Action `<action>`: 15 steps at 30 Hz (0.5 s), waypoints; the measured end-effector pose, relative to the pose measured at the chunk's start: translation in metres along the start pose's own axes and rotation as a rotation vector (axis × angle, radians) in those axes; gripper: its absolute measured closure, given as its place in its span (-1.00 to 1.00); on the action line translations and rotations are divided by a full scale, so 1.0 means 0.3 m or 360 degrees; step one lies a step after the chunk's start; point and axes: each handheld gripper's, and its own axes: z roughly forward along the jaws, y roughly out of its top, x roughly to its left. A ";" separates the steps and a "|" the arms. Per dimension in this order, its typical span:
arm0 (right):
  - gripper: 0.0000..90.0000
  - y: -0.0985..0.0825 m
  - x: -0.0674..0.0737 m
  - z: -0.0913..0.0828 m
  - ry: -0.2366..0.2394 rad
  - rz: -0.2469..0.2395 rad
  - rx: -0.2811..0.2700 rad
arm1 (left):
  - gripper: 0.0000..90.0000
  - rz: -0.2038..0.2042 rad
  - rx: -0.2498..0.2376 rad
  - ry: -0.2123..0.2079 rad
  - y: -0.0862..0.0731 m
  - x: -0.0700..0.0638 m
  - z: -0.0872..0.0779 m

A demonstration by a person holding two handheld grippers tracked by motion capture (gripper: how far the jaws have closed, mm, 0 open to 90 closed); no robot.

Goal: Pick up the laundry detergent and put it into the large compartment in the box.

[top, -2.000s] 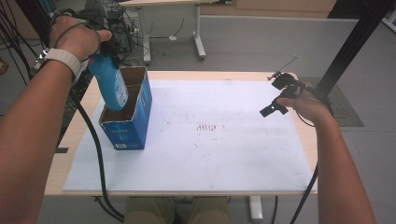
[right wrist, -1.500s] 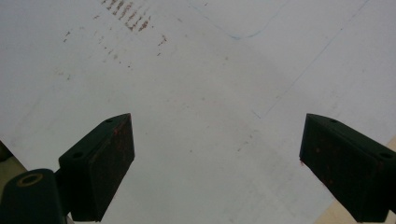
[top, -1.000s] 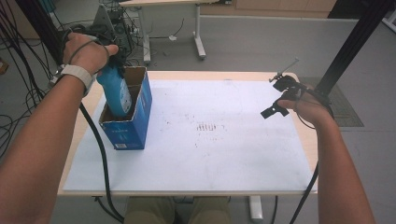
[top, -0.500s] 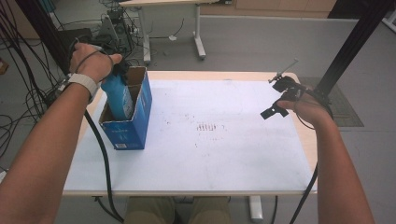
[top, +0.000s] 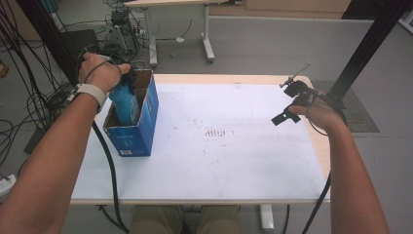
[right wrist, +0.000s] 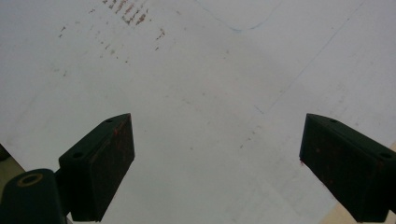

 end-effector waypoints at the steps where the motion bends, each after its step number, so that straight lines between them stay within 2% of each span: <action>1: -0.78 -0.001 -0.001 0.002 0.0001 0.0002 0.0001 | -0.17 -0.0003 0.0002 -0.0002 0.000 0.000 0.005; 15: -0.78 -0.016 -0.009 0.008 0.0003 0.0020 0.0008 | -0.17 -0.0007 0.0011 0.0003 -0.001 0.014 0.082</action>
